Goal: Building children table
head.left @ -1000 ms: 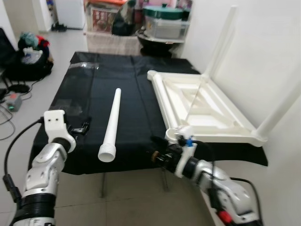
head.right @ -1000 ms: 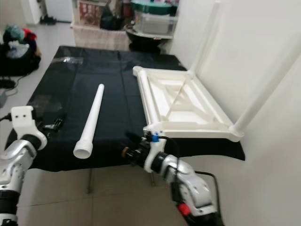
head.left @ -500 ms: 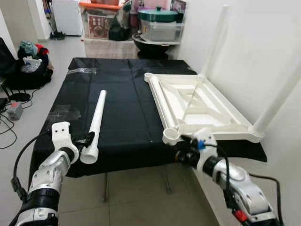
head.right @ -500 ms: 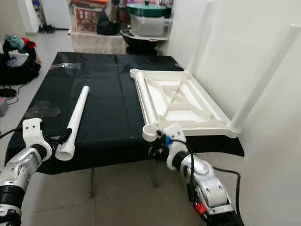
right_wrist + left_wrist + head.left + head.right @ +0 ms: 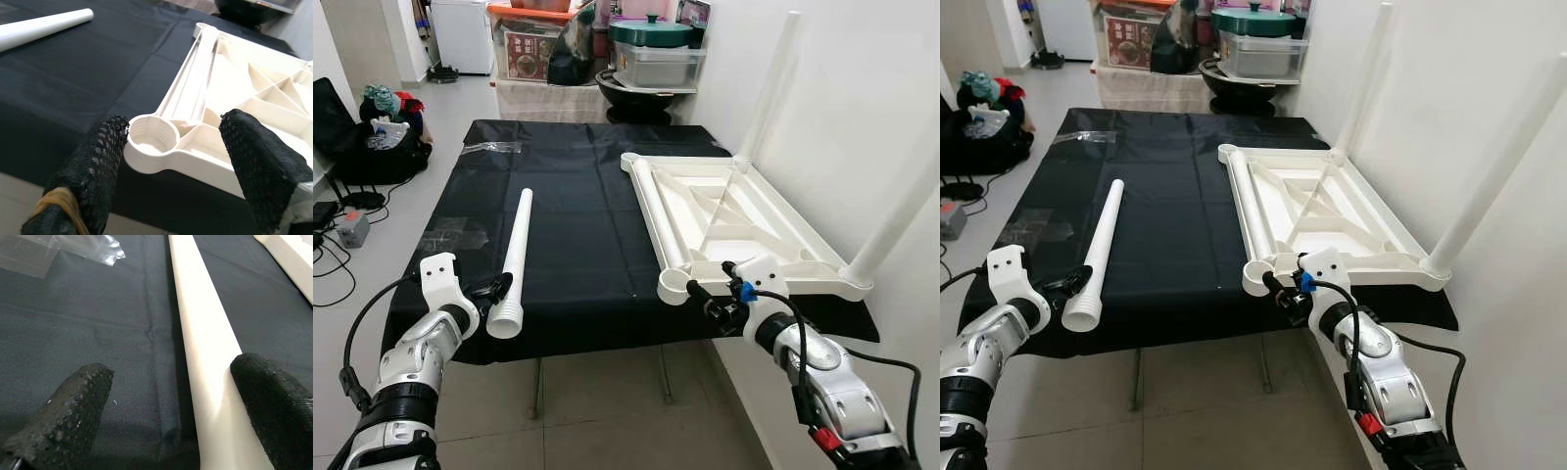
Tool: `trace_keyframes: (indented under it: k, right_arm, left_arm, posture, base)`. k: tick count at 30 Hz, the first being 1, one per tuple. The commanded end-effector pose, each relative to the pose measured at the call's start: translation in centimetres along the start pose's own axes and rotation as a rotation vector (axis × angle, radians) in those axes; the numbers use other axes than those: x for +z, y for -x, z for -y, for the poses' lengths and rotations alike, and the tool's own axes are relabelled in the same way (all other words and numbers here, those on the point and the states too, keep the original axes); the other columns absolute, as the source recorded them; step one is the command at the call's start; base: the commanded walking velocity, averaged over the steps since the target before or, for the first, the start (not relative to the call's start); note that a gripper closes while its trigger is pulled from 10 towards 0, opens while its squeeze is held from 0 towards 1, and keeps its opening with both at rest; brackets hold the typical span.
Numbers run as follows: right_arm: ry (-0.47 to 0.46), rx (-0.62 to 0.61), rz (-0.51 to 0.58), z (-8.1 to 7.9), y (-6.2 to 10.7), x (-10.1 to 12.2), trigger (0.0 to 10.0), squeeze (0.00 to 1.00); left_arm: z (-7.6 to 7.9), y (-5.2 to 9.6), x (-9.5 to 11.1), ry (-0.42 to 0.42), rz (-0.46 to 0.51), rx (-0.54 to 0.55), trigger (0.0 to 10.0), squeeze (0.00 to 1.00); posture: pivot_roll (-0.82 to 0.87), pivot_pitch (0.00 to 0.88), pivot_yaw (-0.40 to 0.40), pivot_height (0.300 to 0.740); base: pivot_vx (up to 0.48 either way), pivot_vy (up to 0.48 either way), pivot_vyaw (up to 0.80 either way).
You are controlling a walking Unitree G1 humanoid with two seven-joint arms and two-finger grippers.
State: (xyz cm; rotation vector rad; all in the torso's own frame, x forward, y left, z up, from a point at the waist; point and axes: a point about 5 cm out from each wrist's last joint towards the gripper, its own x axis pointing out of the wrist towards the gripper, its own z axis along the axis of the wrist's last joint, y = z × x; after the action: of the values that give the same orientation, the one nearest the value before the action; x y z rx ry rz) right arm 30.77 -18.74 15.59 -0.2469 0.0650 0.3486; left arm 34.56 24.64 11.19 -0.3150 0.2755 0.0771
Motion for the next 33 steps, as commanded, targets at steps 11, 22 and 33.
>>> trace_keyframes:
  k: [11, 22, 33]
  right_arm:
    - [0.025, -0.04, 0.056, 0.2, -0.6, 0.7, 10.0, 0.0]
    - [-0.034, -0.043, 0.07, 0.2, -0.8, 1.0, 10.0, 0.0]
    - [-0.054, -0.039, 0.068, 0.2, -1.0, 0.9, 10.0, 0.0]
  left_arm:
    - [0.6, -0.4, -0.6, -0.102, -0.083, -0.025, 10.0, 0.0]
    - [2.8, -1.1, 1.1, -0.303, -0.132, -0.09, 10.0, 0.0]
    - [3.2, -1.5, 1.7, -0.381, -0.281, -0.1, 10.0, 0.0]
  posture:
    - [0.05, 0.0, -0.099, 0.74]
    - [0.05, 0.0, -0.096, 0.74]
    - [0.06, 0.0, -0.097, 0.74]
  base:
    - [0.0, 0.0, 0.0]
    - [0.0, 0.0, 0.0]
    - [0.0, 0.0, 0.0]
